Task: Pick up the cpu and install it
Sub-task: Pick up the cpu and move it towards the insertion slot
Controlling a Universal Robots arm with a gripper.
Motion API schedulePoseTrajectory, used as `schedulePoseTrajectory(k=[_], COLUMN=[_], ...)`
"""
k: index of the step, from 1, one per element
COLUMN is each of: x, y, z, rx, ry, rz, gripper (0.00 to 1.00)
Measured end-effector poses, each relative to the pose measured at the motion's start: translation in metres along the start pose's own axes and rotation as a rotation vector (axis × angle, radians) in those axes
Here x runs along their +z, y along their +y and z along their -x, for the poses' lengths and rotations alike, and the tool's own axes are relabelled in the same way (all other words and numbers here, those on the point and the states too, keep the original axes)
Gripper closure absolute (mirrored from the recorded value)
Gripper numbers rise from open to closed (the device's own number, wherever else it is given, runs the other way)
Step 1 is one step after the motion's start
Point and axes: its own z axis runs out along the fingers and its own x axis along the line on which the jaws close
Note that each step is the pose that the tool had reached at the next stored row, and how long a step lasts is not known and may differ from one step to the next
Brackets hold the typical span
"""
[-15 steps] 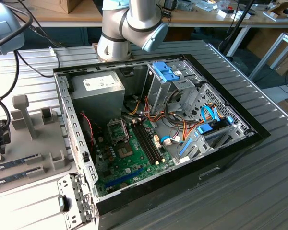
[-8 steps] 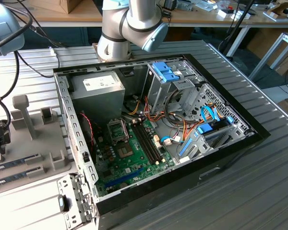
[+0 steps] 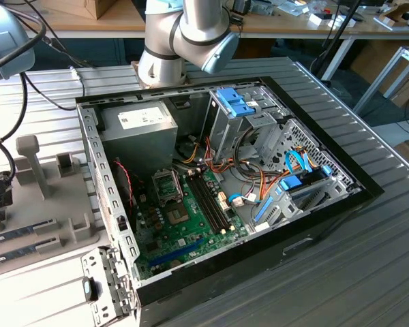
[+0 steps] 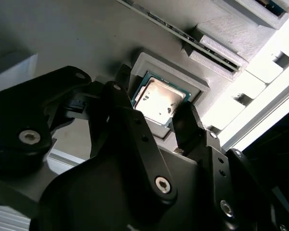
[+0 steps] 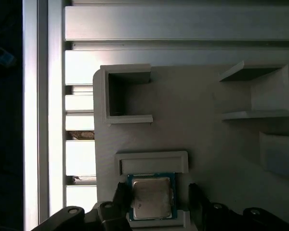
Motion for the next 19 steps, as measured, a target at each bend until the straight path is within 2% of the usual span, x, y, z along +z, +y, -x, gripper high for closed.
schedulePoseTrajectory(k=[1, 2, 13, 19], x=[0.0000, 0.0000, 0.0002, -0.0024], y=[0.0000, 0.0000, 0.0000, 0.0001], z=[0.0000, 0.0000, 0.0000, 0.0000], rx=[0.000, 0.000, 0.000, 0.000], ry=[0.0001, 0.0001, -0.0002, -0.0002], rz=[0.0000, -0.0001, 0.0001, 0.0095], gripper=[0.41, 0.48, 0.48, 0.48])
